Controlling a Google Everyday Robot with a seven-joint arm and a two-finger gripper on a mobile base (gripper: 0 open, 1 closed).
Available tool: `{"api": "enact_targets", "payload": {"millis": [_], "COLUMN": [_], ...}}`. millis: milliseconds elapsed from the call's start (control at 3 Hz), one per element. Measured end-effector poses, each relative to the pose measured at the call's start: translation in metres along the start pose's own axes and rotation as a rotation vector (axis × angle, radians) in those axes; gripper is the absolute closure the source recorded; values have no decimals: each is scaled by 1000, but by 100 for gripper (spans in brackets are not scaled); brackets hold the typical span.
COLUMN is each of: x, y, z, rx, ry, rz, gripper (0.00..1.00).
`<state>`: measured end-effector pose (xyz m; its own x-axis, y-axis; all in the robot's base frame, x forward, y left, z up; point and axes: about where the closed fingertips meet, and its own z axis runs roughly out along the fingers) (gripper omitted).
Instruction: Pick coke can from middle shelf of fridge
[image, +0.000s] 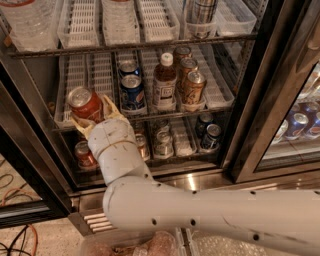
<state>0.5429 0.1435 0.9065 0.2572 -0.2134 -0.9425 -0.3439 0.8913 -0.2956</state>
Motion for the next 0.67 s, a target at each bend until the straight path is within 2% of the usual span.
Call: {"api": "enact_targets", "payload": {"millis": [333, 667], "x": [2, 3], "y": [-18, -26], "z": [-32, -53], "rx": [22, 32], "ry": [36, 58], "rz": [-3, 4], "gripper": [100, 100]}}
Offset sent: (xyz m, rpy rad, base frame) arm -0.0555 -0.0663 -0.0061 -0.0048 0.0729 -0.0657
